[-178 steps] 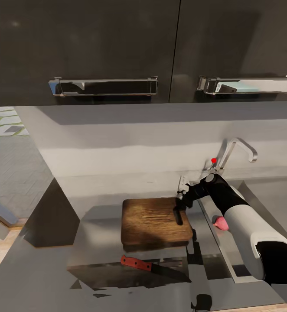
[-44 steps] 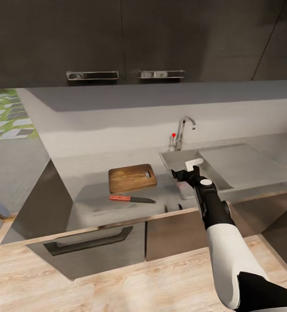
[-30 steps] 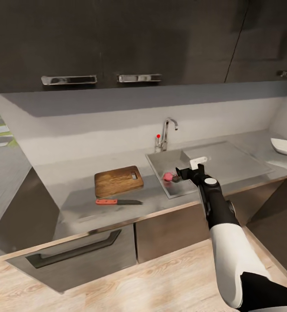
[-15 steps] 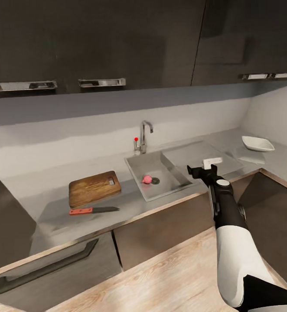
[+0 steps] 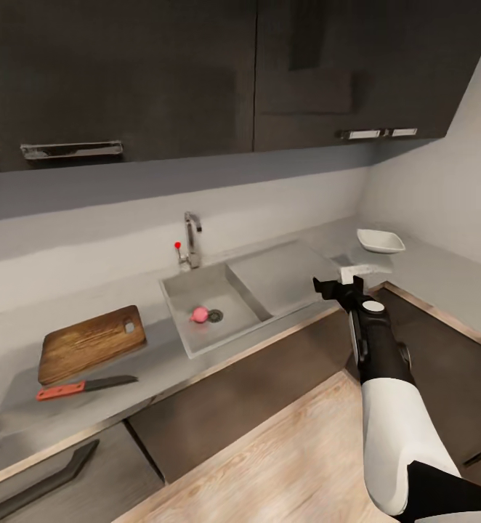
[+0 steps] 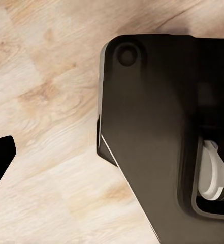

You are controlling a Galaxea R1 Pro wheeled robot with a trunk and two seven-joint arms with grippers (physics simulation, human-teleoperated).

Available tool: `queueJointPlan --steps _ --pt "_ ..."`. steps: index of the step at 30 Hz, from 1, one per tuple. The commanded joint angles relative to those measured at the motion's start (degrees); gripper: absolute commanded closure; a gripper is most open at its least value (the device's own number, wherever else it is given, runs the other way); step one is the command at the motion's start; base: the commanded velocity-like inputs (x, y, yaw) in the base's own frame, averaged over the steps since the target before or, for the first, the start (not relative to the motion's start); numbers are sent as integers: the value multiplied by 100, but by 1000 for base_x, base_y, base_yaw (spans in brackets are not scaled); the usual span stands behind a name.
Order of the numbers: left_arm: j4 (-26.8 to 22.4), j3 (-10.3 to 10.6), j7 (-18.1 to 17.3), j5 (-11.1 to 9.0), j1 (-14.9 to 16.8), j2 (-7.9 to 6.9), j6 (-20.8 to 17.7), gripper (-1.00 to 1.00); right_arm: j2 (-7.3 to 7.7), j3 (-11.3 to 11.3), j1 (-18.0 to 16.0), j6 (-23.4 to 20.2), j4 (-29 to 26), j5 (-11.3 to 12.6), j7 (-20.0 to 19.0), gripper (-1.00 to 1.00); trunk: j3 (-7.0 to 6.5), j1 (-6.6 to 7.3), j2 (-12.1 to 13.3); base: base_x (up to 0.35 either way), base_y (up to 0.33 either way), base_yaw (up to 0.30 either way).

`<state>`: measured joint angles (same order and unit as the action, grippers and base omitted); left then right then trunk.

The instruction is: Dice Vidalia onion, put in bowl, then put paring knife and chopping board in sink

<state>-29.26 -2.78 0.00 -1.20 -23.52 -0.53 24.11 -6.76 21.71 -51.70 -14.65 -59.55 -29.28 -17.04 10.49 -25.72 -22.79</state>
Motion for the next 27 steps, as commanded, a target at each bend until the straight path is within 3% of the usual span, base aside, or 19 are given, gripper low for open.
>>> queueJointPlan --steps 1,21,27 --pt "-10 2 0 -12 -3 0 6 -100 -9 26 -7 -12 -11 -60 -54 -100 5 -6 -12 166 -257 -233" --pt "-10 1 0 -12 -3 -1 6 -100 -15 36 -6 -16 -27 -51 -54 -100 -129 -6 -12 167 -257 -230" --pt "-10 5 0 -12 -3 -4 6 -100 -24 36 -7 -20 -33 -51 -54 -100 -139 -6 -12 173 -257 -54"
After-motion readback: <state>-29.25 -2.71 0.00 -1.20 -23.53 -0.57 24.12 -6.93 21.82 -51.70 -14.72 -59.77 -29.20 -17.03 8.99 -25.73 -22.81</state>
